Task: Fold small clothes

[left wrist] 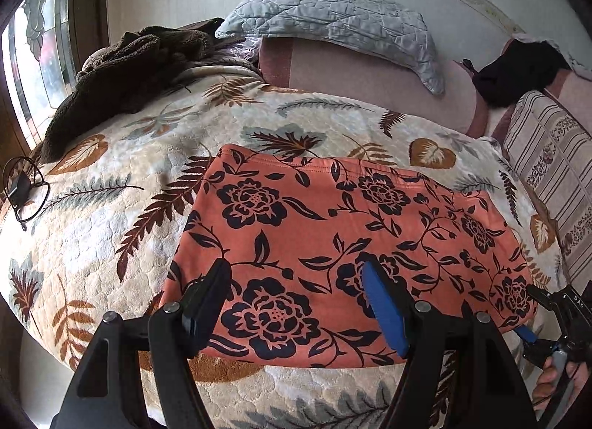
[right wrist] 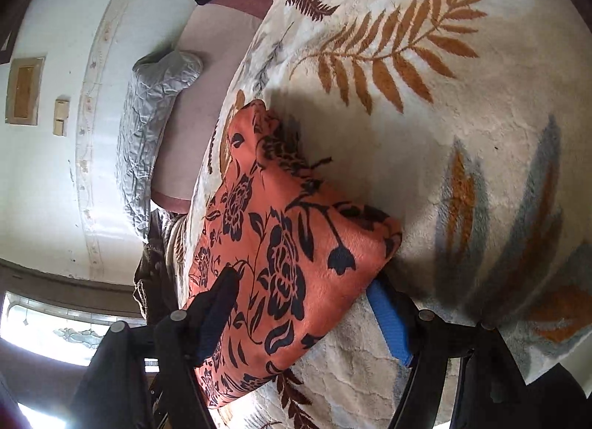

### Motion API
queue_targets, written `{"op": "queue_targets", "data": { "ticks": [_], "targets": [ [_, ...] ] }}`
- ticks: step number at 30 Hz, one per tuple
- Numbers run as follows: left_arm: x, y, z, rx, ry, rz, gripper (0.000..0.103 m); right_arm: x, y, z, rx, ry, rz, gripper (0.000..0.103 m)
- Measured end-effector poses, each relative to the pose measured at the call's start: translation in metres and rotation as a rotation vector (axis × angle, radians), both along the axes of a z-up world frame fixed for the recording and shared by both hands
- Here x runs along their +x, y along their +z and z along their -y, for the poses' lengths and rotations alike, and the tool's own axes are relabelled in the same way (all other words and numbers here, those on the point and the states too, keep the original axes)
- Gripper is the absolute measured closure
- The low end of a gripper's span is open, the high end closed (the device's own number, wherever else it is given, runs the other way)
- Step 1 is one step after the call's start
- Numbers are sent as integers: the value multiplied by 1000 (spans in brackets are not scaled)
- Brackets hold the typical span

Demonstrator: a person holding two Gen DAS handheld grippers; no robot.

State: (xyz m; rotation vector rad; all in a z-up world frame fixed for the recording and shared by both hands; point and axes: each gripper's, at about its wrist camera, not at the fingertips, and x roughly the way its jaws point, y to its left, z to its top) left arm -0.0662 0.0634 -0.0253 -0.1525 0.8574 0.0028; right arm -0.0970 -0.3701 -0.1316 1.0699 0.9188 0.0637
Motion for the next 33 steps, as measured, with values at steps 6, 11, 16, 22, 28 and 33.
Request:
{"op": "queue_targets", "data": {
  "ticks": [6, 11, 16, 22, 28, 33],
  "targets": [
    [6, -9, -1, 9, 1, -19, 29, 3, -6, 4, -43, 6, -25, 61],
    [10, -21, 1, 6, -5, -39, 29, 0, -12, 10, 22, -20, -3, 54],
    [17, -35, 20, 25, -46, -57, 29, 7, -2, 2, 7, 14, 30, 46],
    [30, -69, 44, 156, -86, -138, 29, 16, -3, -3, -80, 43, -23, 70],
    [22, -52, 47, 96, -84, -59, 29, 19, 4, -5, -90, 30, 14, 44],
    [33, -79, 60, 186, -125, -107, 27, 33, 8, -14, -152, 79, -28, 82]
  ]
}}
